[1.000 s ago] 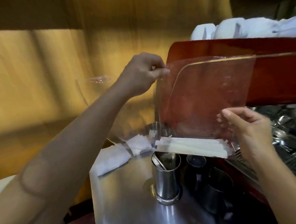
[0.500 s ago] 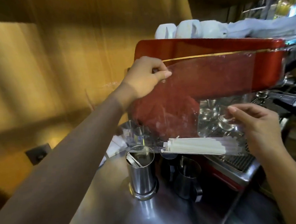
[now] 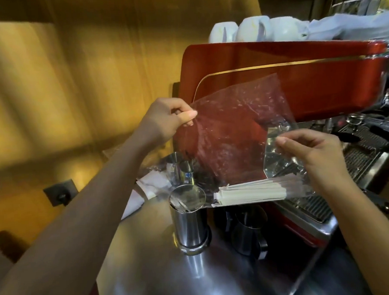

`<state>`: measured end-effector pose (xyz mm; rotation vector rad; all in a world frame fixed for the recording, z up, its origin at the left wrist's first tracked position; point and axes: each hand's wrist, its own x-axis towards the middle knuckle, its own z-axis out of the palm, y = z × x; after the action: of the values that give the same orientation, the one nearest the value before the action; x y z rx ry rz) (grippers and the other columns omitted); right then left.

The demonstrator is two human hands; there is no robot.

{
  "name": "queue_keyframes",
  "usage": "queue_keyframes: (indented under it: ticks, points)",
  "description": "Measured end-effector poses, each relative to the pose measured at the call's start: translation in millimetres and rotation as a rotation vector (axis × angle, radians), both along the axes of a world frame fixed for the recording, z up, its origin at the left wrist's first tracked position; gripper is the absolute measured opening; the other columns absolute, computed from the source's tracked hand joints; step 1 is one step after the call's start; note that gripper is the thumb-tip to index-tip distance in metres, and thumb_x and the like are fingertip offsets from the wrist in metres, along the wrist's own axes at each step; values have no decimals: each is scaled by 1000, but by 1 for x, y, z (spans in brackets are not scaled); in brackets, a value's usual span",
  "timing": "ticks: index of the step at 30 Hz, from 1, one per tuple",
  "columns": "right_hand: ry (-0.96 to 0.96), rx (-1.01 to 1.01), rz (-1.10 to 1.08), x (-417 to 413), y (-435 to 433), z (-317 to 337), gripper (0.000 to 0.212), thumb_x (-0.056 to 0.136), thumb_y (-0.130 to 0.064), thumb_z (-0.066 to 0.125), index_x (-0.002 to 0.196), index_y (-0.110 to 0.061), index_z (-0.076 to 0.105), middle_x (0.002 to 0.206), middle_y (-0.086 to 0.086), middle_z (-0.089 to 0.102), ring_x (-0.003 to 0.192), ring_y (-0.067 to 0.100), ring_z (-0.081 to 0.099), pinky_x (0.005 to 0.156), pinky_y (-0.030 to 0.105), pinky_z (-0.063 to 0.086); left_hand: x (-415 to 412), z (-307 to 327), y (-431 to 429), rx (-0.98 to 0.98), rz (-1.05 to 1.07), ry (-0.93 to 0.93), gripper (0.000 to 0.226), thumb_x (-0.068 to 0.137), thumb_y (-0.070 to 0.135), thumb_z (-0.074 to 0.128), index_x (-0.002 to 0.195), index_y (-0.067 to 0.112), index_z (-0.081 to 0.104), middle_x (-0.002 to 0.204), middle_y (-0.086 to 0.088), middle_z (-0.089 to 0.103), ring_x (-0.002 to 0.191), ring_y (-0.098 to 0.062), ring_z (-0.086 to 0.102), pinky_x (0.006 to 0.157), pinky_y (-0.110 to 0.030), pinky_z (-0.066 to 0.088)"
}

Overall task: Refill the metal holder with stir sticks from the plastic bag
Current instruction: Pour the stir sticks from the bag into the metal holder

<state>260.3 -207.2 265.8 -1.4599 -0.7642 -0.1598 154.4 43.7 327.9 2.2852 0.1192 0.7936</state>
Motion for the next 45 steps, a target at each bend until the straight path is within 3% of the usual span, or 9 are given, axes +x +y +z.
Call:
queue_keyframes:
  ticks: [5, 10, 14, 17, 26, 32, 37, 41, 45]
  points:
    - [-26, -12, 20, 4, 11, 6, 14, 77, -9, 69, 72, -22, 69, 54, -16, 69, 50, -4, 59, 46, 12, 48, -11, 4, 2, -48, -45, 21, 19, 83, 13, 67, 99, 5, 61, 63, 8, 42, 50, 3, 38, 54, -10, 34]
    - [-35, -14, 47, 8, 20, 9, 16, 77, -7, 69, 70, -21, 70, 56, -15, 69, 52, -1, 60, 50, 13, 49, 0, 17, -25, 31, -76, -39, 35, 76, 30, 73, 104, 16, 57, 83, -2, 53, 71, -10, 46, 63, -9, 39]
    - [-19, -27, 51, 12, 23, 8, 18, 77, -6, 69, 68, -21, 70, 56, -13, 69, 53, 0, 59, 51, 12, 48, 16, 27, -52, 222, -102, -60, 20, 81, 33, 68, 93, 18, 63, 86, -6, 68, 80, -19, 61, 80, -34, 51]
    - [3, -31, 50, 16, 21, 5, 14, 77, -8, 69, 69, -20, 70, 56, -12, 69, 54, 2, 61, 52, 15, 51, 23, 32, -62, 334, -72, -80, 18, 85, 30, 62, 79, 15, 69, 72, 3, 68, 74, -17, 63, 75, -46, 52]
    - [145, -78, 24, 23, -2, -34, 13, 76, -16, 70, 67, -26, 71, 62, -13, 71, 55, 1, 63, 46, 13, 48, 40, 32, -54, 230, -6, -113, 20, 85, 29, 63, 68, 20, 67, 67, 3, 68, 68, -15, 64, 71, -38, 54]
    - [161, -75, -5, 27, -16, -56, 17, 80, -14, 66, 73, -29, 72, 74, -15, 73, 71, 1, 66, 70, 24, 48, 45, 30, -47, 141, -1, -145, 19, 84, 25, 65, 66, 27, 63, 73, 3, 67, 68, -9, 60, 66, -28, 46]
    - [137, -75, -26, 28, -17, -59, 24, 83, -15, 64, 73, -34, 73, 76, -12, 74, 66, 10, 66, 60, 16, 55, 46, 31, -43, 126, -18, -153, 16, 84, 23, 66, 68, 22, 66, 66, 11, 62, 60, -2, 57, 60, -19, 43]
    - [125, -47, -44, 28, -12, -53, 21, 81, -15, 65, 74, -33, 74, 75, -6, 74, 64, 19, 65, 62, 25, 58, 44, 35, -38, 108, -14, -179, 16, 84, 22, 65, 68, 21, 66, 59, 12, 59, 49, 7, 53, 49, -6, 38]
    - [126, -18, -47, 26, -7, -43, 9, 77, -24, 69, 76, -32, 74, 73, -8, 73, 67, 11, 64, 69, 30, 53, 38, 39, -28, 49, -24, -218, 17, 84, 18, 66, 67, 21, 65, 61, 7, 62, 50, 4, 57, 51, -11, 45]
